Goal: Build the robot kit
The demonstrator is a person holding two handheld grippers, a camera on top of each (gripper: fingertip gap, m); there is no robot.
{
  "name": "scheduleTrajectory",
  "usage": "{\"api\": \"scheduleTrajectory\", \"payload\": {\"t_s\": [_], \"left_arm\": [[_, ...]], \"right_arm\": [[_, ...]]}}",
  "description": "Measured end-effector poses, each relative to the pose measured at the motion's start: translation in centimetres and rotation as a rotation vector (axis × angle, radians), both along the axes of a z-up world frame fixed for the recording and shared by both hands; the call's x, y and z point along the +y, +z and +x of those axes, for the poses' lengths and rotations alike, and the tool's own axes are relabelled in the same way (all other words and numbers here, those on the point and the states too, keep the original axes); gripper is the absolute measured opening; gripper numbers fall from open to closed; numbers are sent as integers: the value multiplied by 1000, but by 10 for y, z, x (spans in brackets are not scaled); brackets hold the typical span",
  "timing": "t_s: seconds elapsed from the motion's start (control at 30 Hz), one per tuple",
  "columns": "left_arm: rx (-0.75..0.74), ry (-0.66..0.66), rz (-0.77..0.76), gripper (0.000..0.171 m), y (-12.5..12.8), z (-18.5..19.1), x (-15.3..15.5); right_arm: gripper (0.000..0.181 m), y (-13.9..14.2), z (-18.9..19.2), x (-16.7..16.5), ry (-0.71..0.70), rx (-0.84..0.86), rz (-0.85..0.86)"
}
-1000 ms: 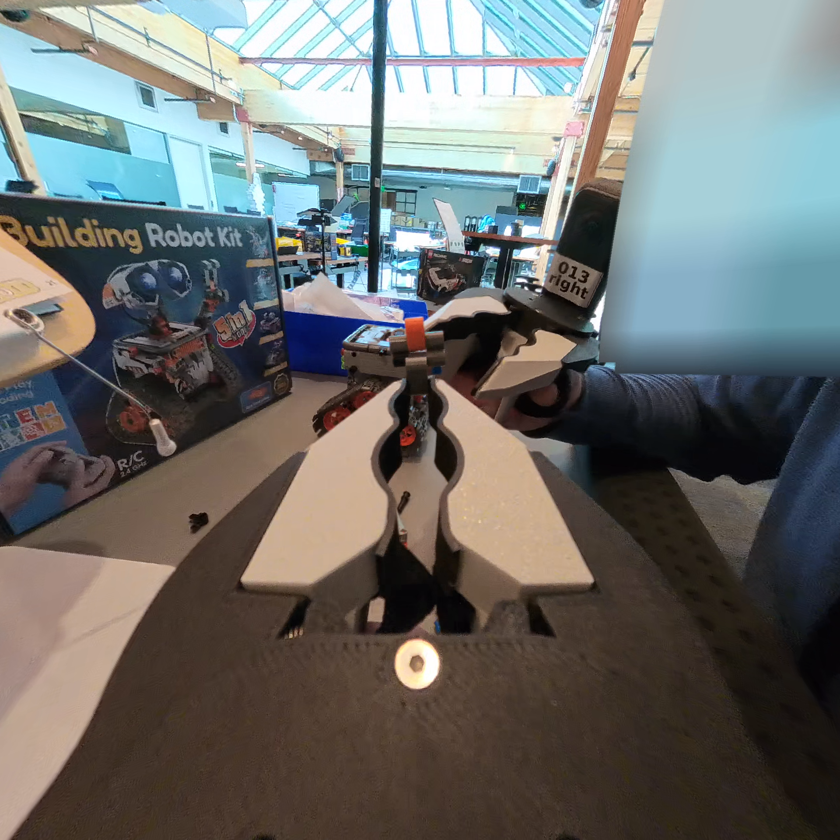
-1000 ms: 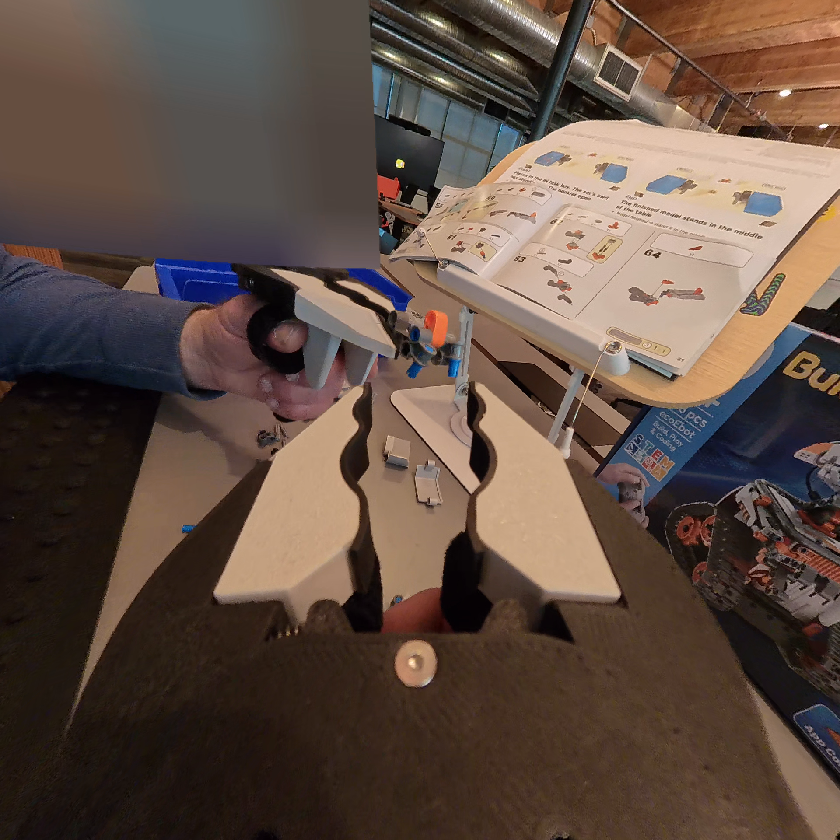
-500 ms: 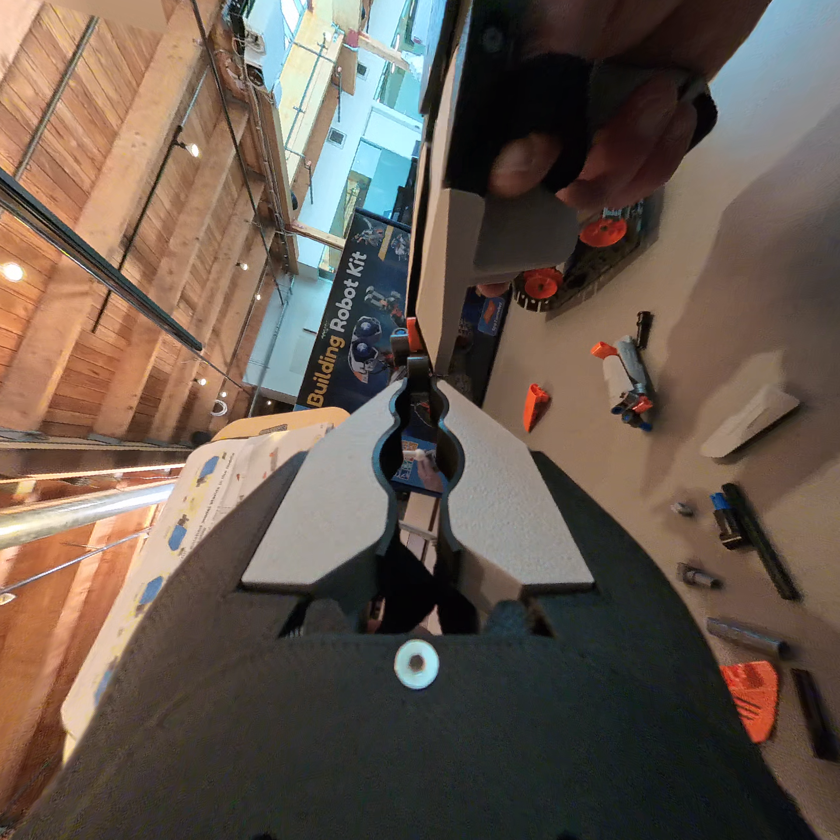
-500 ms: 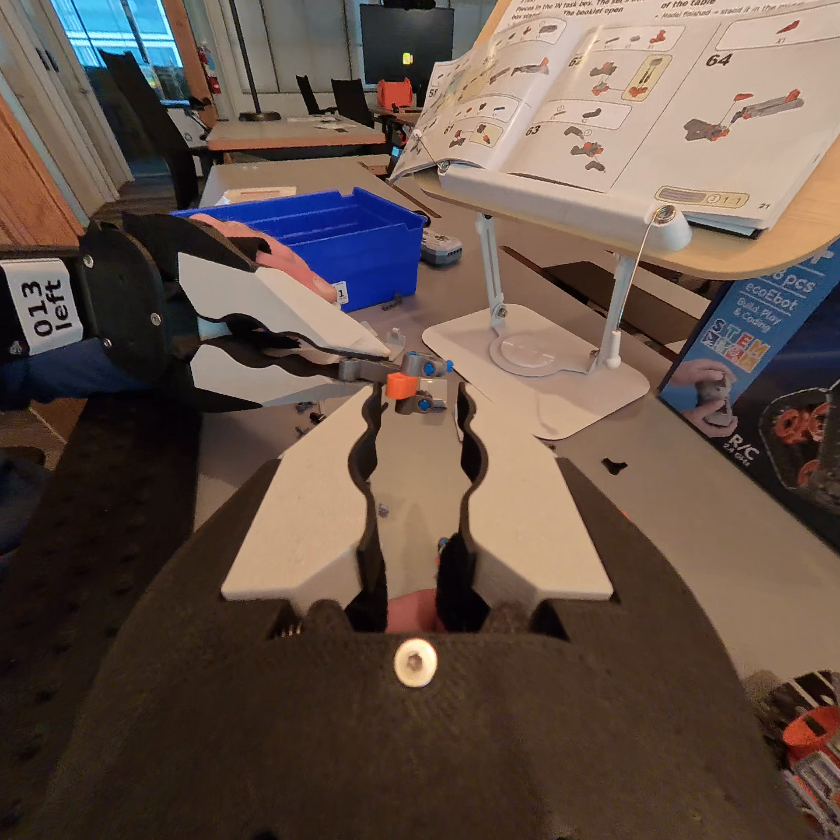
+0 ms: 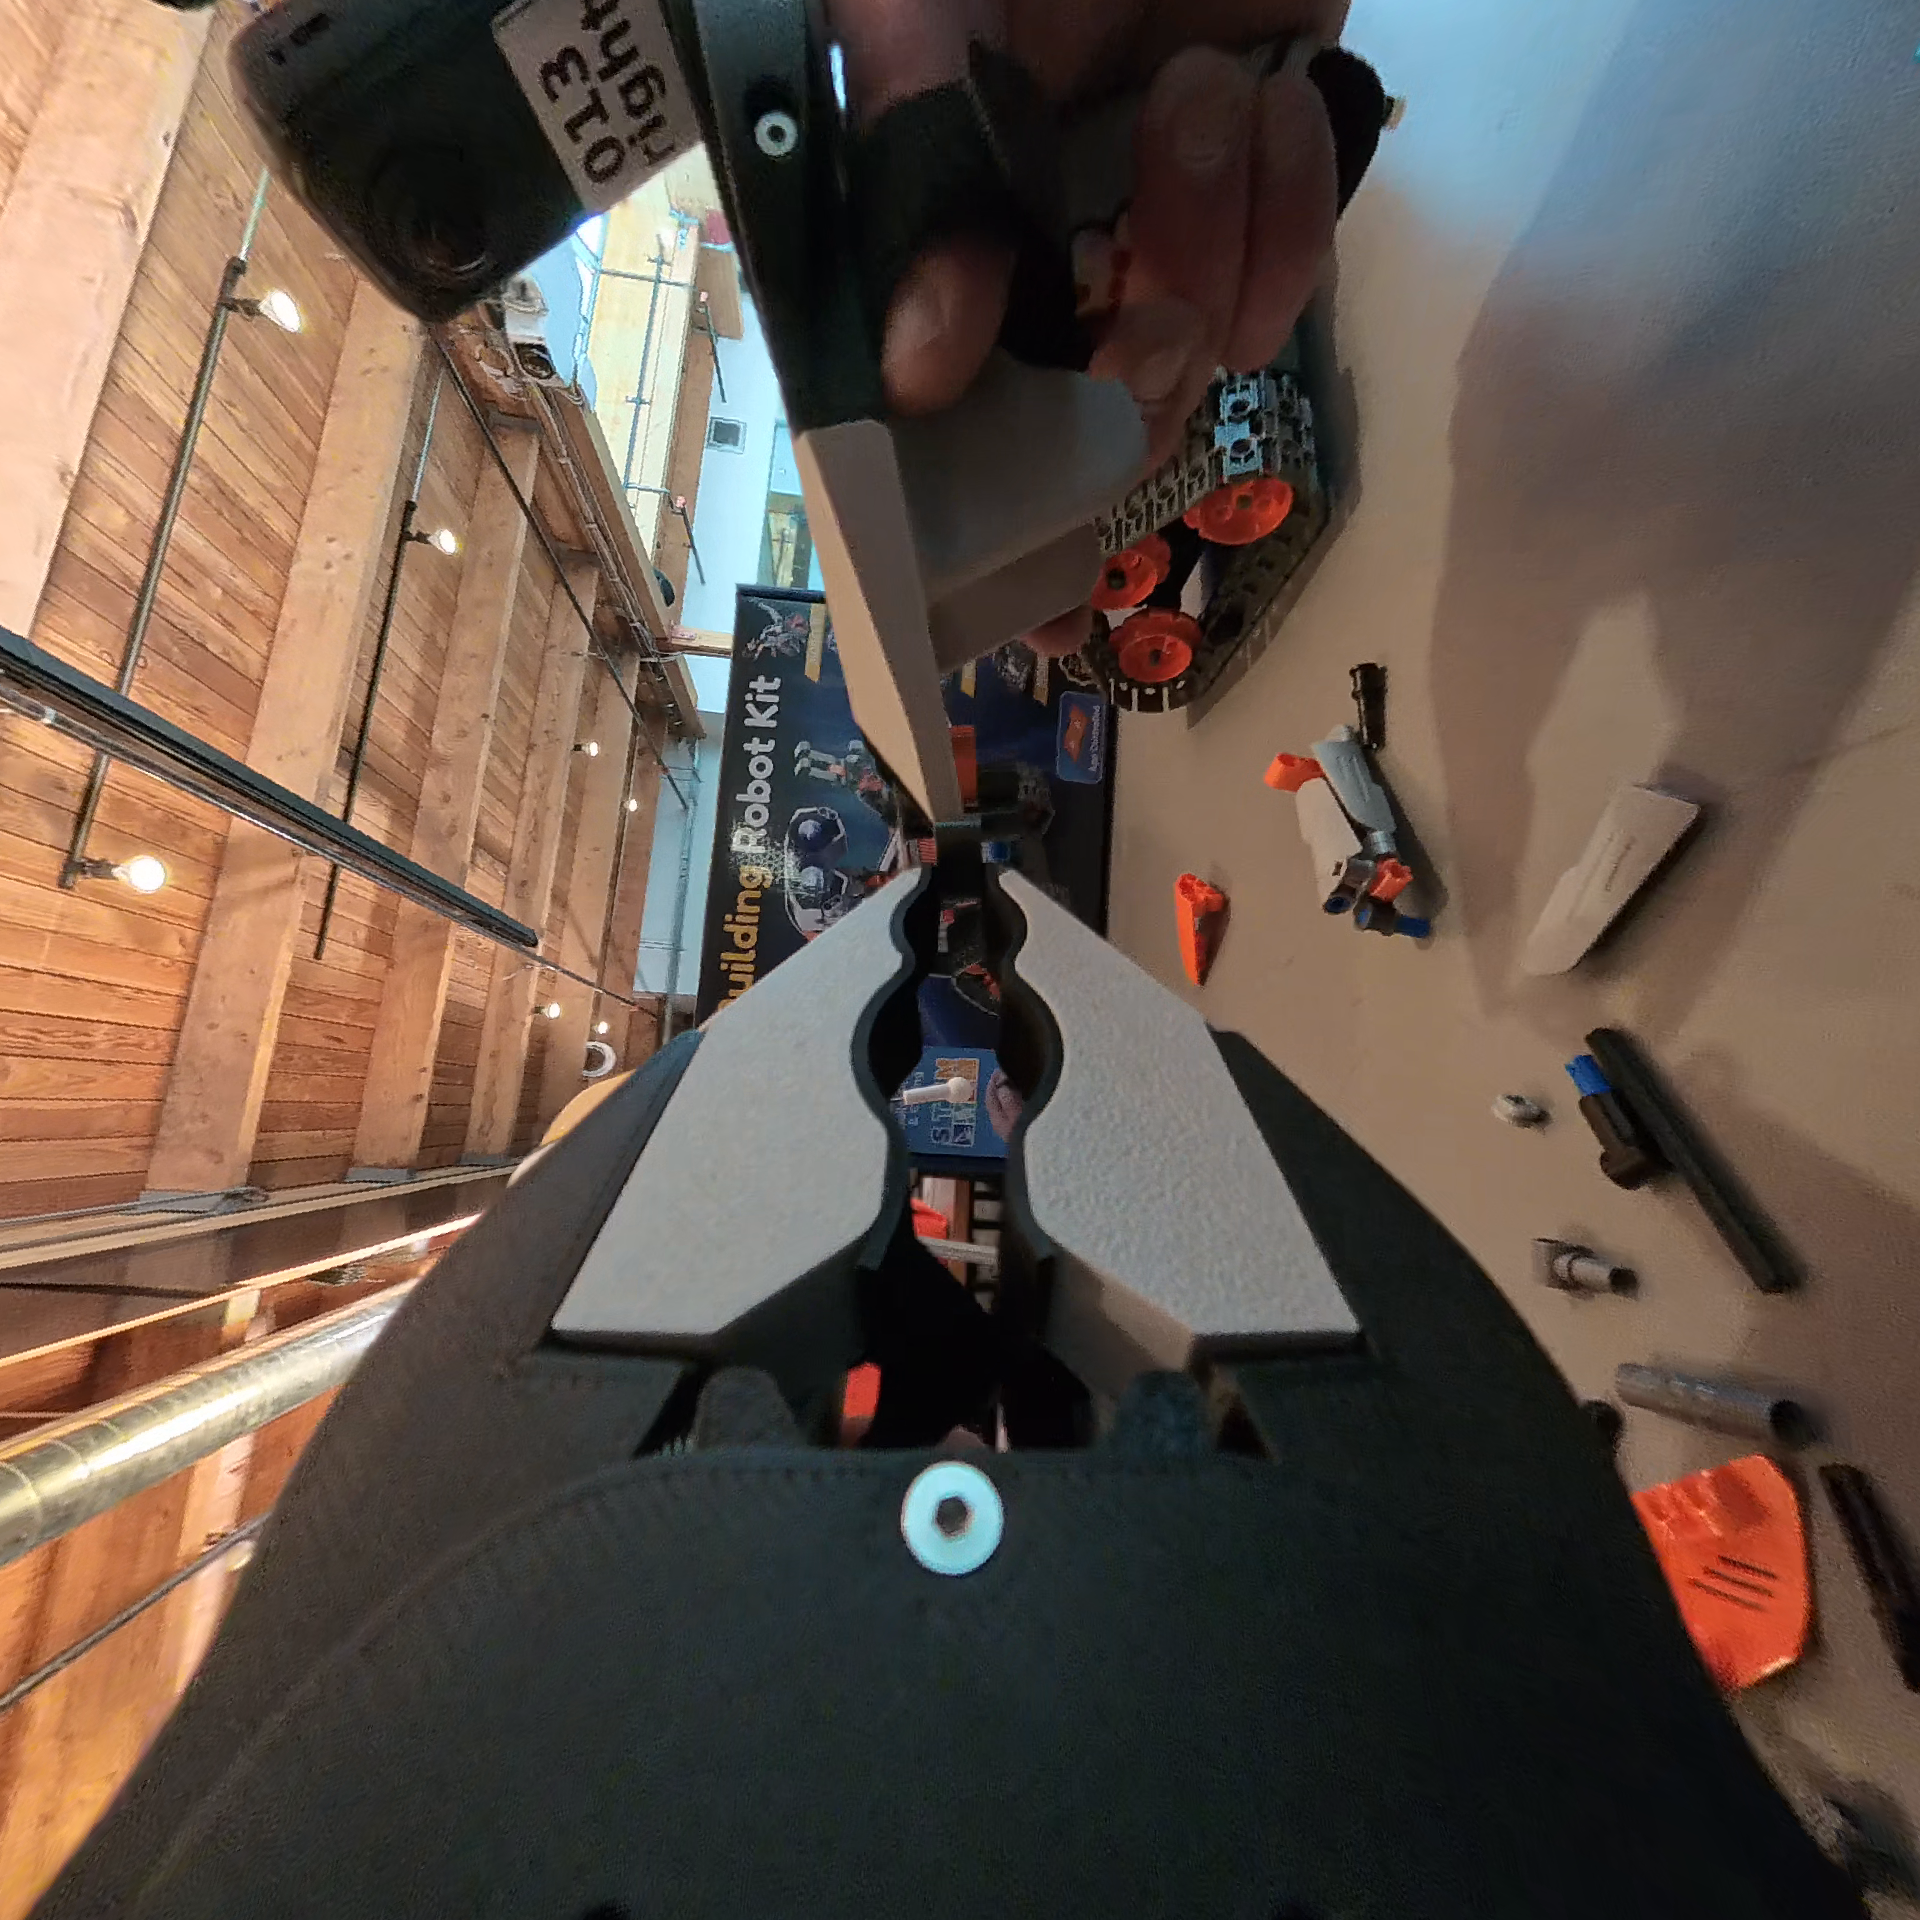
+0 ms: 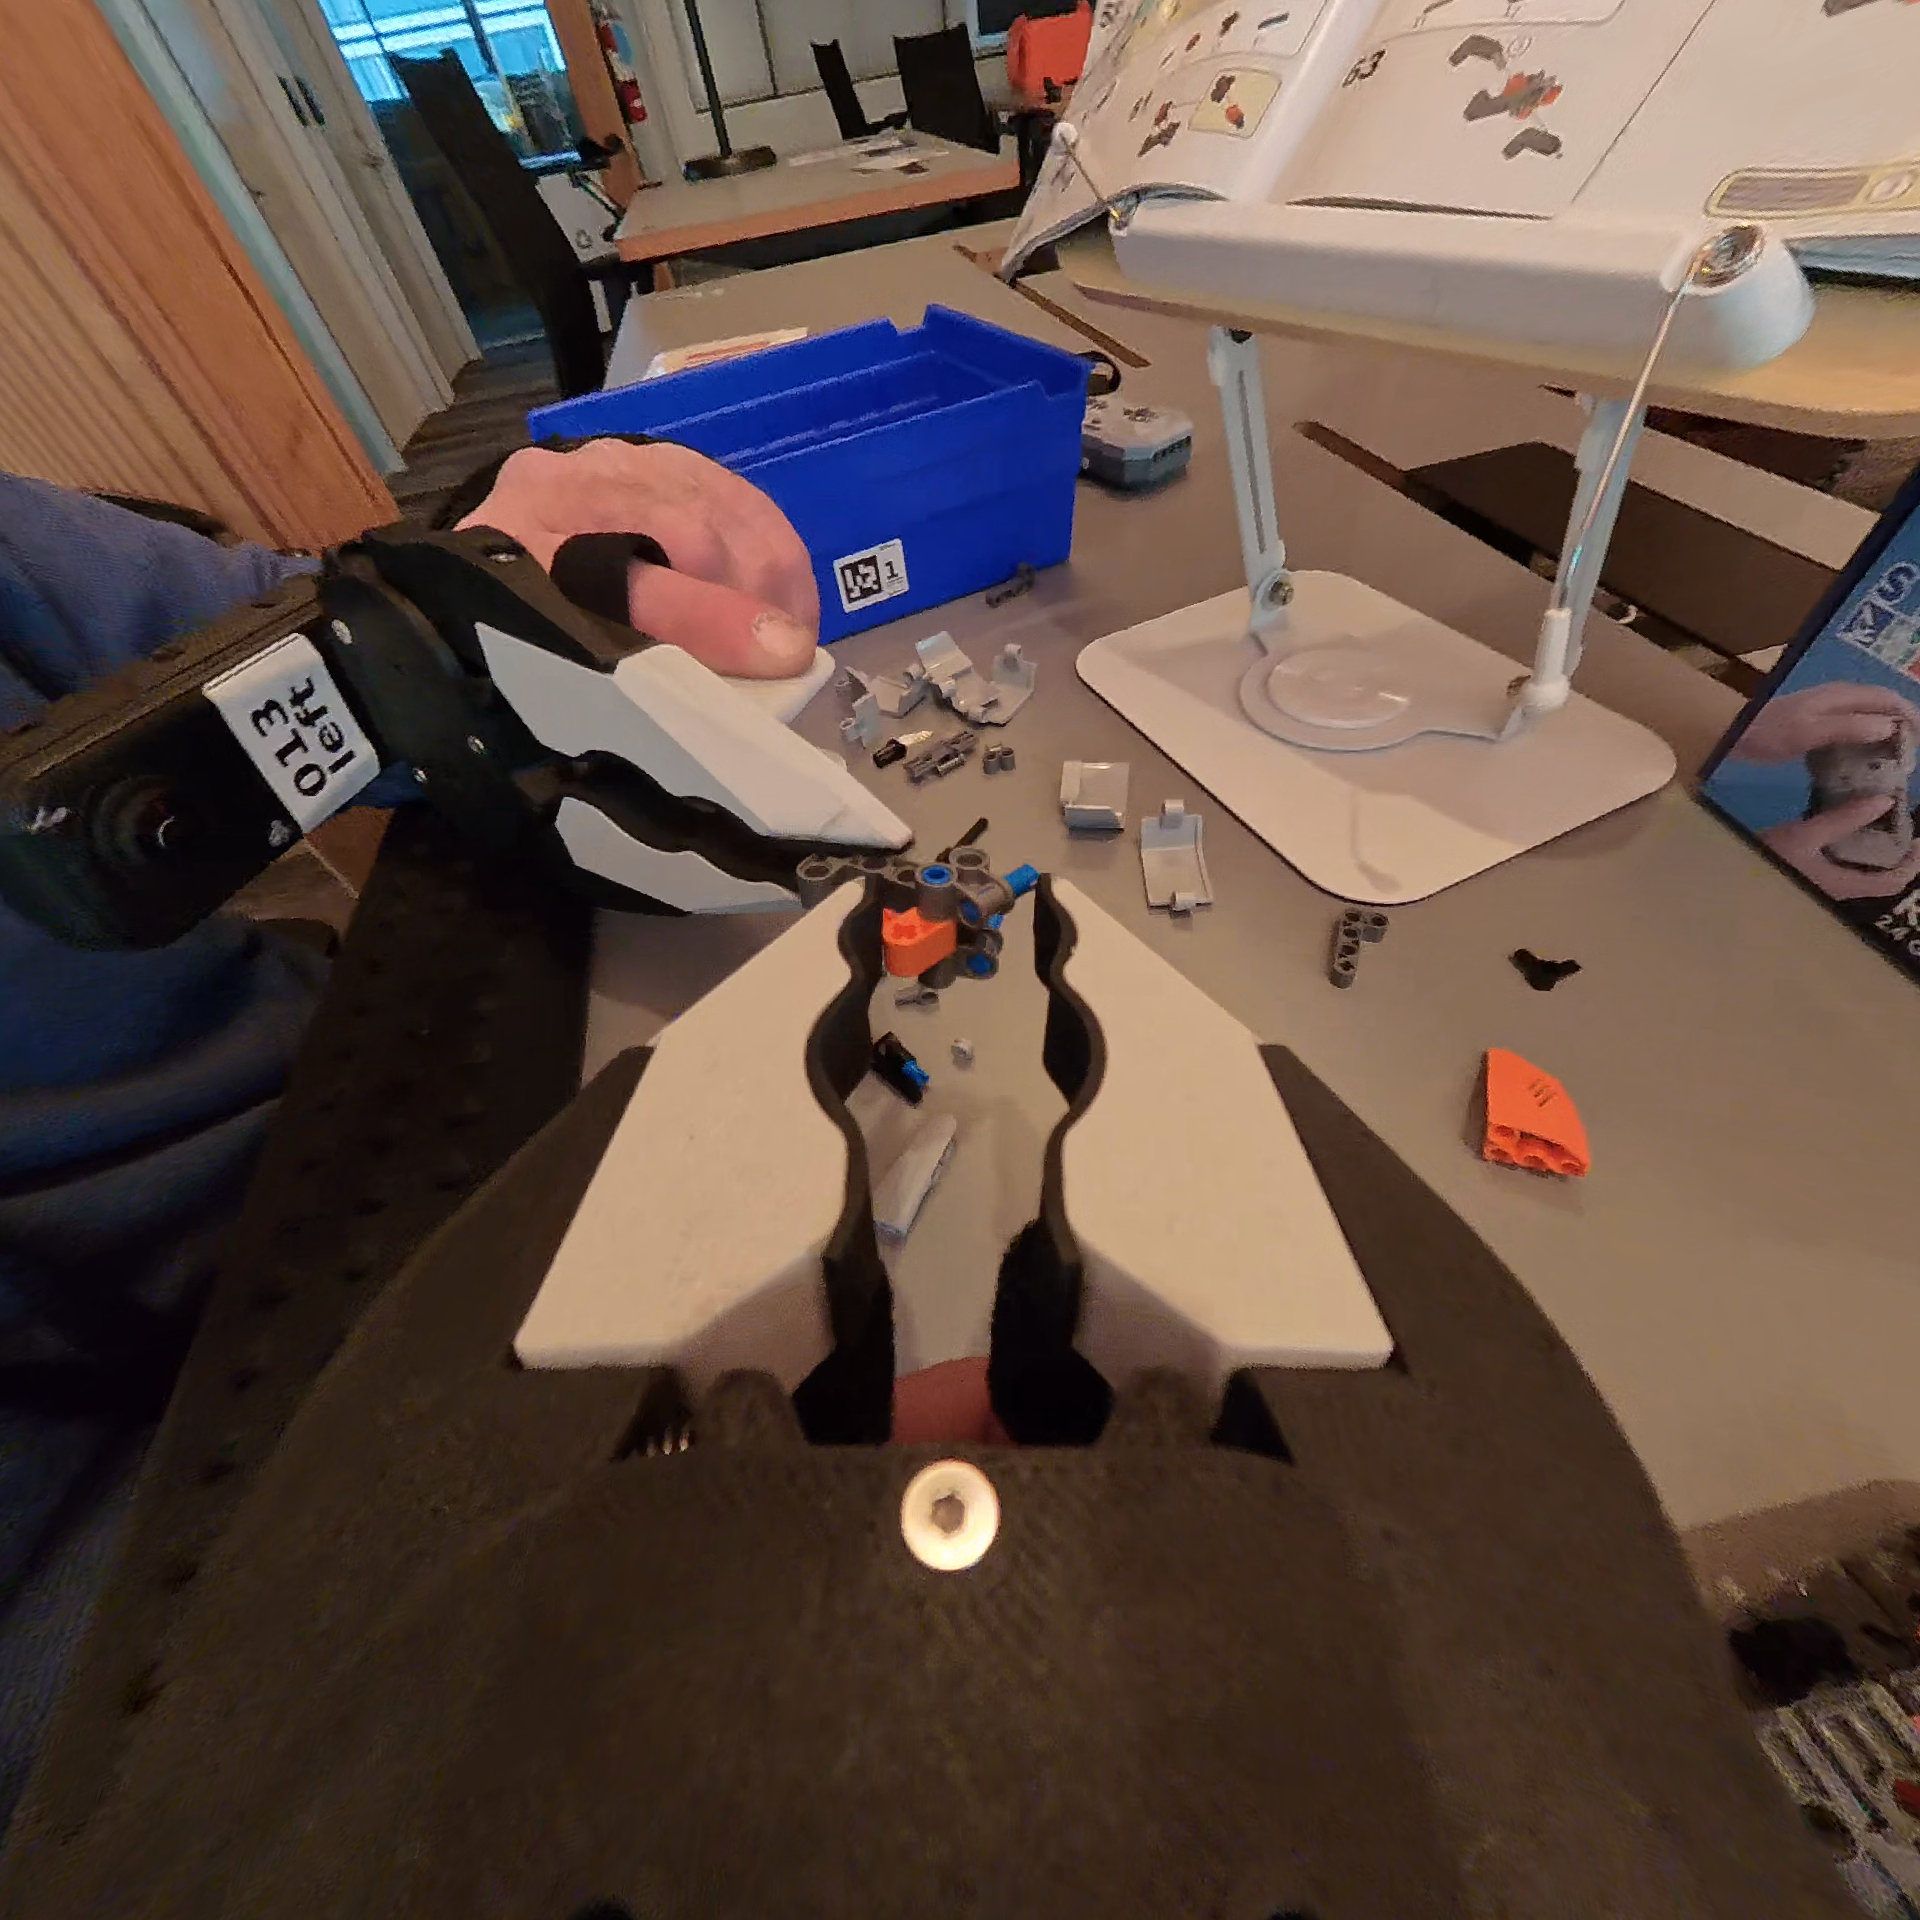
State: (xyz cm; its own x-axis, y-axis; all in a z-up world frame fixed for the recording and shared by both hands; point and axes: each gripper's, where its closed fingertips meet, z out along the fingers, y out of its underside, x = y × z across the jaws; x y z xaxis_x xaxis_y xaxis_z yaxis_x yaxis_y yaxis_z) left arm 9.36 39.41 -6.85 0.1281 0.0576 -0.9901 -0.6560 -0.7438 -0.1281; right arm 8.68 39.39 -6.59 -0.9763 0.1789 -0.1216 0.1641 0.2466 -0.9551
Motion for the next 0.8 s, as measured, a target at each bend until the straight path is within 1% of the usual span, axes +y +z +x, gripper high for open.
{"api": "scheduleTrajectory", "payload": {"t_s": [0.13,0.23,0.3,0.37,0.43,0.47,0.53,0.63,0.7,0.73,0.8], "left_arm": [[25,-3,-17,5,-1,-2,0],[-58,2,21,7,-3,-4,0],[-125,-7,66,8,-3,-5,0],[-256,-35,148,11,-1,-5,-2],[-430,-72,235,15,1,-4,-4],[-542,-100,289,16,2,-3,-5],[-821,-187,410,18,7,6,-5],[-1187,-334,616,28,25,16,-3],[-1333,-349,685,27,24,13,-1],[-1393,-362,678,24,20,16,1],[-1445,-346,677,9,13,17,7]], "right_arm": [[25,-2,-2,1,-19,33,13],[24,0,-3,2,-20,115,12],[19,4,-2,3,-15,192,9],[19,9,1,3,-4,264,-1],[18,10,-2,5,-21,311,9],[18,13,-1,6,-17,333,3],[18,18,-1,8,-16,358,-24],[18,18,5,5,12,448,-19],[18,15,9,2,34,496,0],[18,16,13,1,46,518,-4],[18,15,17,-2,65,545,4]]}}
